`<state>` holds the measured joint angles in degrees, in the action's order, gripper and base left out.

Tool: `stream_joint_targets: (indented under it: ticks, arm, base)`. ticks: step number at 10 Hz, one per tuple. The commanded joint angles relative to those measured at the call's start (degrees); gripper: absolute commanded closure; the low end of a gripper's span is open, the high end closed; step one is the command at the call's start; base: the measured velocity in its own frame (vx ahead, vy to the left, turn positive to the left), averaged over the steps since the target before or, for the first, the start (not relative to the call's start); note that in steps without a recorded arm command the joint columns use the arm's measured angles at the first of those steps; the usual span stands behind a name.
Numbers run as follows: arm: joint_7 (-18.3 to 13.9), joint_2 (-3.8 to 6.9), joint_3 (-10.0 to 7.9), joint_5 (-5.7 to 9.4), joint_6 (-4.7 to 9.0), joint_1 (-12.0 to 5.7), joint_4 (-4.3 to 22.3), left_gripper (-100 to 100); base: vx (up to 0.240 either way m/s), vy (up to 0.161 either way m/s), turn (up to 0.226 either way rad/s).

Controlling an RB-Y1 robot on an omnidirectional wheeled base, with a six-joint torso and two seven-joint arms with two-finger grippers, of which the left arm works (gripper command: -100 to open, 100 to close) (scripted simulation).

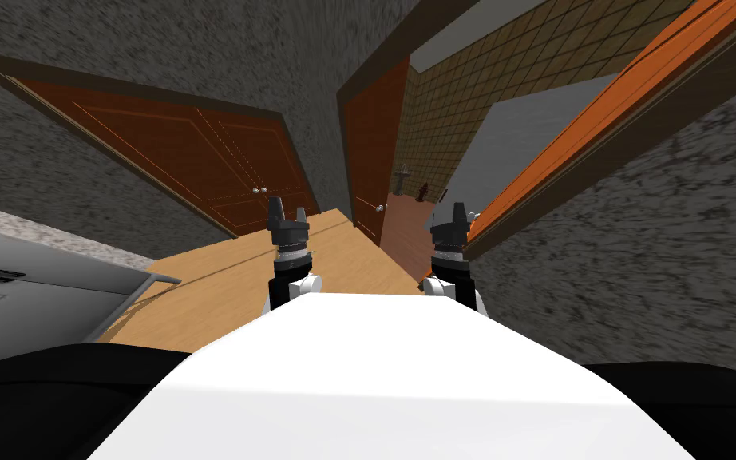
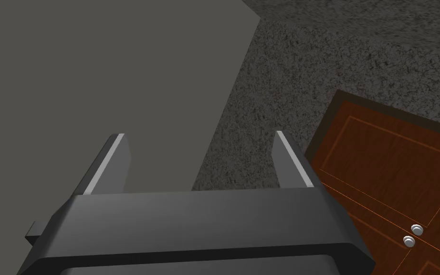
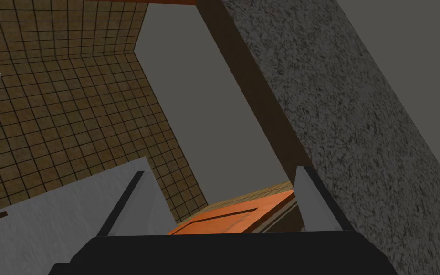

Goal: Push the door open

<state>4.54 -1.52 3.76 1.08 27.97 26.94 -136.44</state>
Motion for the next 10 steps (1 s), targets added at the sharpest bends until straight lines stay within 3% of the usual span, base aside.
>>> stream_joint_targets:
  ticks: [1, 10]
  arm:
    - [1.5, 0.79, 0.61, -0.76, 0.41, -0.38, 1.9, -100]
    - [10.3, 3.85, 4.06, -5.11, 2.75, -2.57, 12.4, -100]
  base:
    - [0.114, -0.002, -0.01]
    - [0.176, 0.016, -0.007]
